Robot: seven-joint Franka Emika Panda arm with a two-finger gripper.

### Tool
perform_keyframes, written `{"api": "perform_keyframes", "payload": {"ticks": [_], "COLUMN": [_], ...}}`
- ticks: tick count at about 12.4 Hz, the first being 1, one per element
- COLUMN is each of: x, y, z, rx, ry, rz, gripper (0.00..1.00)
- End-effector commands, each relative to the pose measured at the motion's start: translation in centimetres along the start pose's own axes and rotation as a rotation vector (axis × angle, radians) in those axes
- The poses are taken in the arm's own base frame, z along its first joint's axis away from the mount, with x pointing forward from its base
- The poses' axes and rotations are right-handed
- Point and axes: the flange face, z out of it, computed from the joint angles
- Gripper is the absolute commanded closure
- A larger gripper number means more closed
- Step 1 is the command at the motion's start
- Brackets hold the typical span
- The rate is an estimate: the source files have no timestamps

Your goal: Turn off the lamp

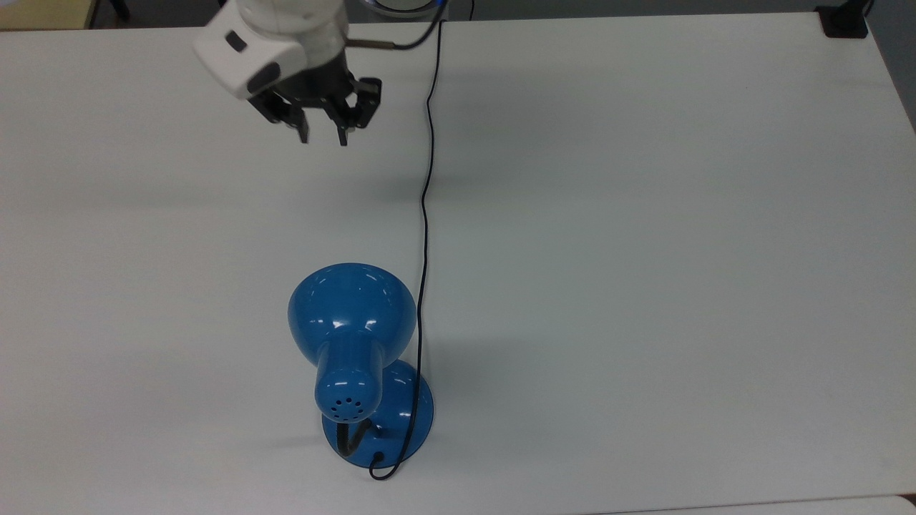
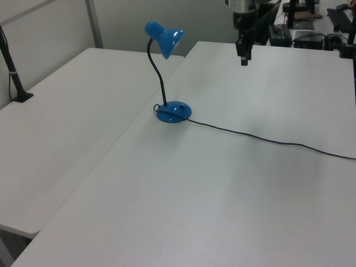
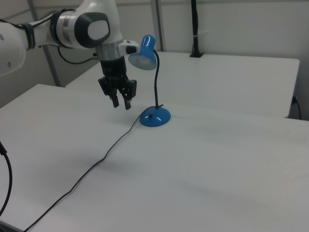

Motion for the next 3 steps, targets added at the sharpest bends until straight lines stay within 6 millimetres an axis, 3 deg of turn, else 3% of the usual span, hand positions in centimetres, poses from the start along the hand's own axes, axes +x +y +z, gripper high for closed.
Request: {"api": "perform_keyframes", "payload": {"ticks": [1, 3], "x": [-1.73, -2.05], "y": [0.71, 0.69], "z": [-0.84, -1.15], "rx": [-0.004, 0.002], "ry": [-0.028, -0.040], "rz": [-0.007, -0.007], "gripper": [0.00, 0.00]}}
